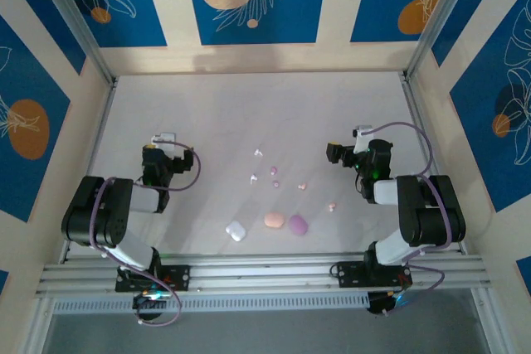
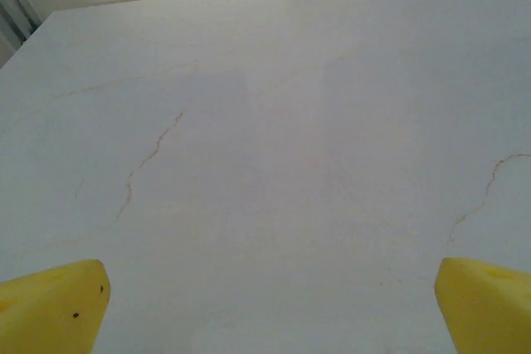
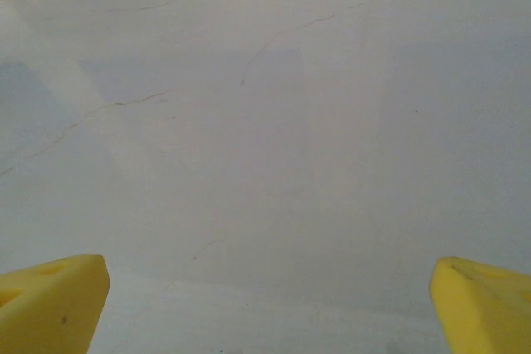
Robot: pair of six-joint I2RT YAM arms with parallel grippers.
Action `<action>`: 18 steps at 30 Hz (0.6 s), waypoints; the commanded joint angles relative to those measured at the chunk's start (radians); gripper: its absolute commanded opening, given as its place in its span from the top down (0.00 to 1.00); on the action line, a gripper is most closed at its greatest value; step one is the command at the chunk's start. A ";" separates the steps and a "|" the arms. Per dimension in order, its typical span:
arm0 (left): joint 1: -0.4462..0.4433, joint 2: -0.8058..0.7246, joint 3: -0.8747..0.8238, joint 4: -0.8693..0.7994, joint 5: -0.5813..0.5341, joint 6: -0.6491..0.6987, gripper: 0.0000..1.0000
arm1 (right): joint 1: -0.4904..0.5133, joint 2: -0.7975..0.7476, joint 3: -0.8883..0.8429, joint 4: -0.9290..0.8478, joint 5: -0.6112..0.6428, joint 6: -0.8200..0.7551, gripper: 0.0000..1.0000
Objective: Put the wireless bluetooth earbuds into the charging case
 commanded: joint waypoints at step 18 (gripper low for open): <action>0.001 -0.013 0.008 0.016 0.046 0.019 0.00 | -0.017 -0.008 0.019 0.006 -0.023 -0.004 0.01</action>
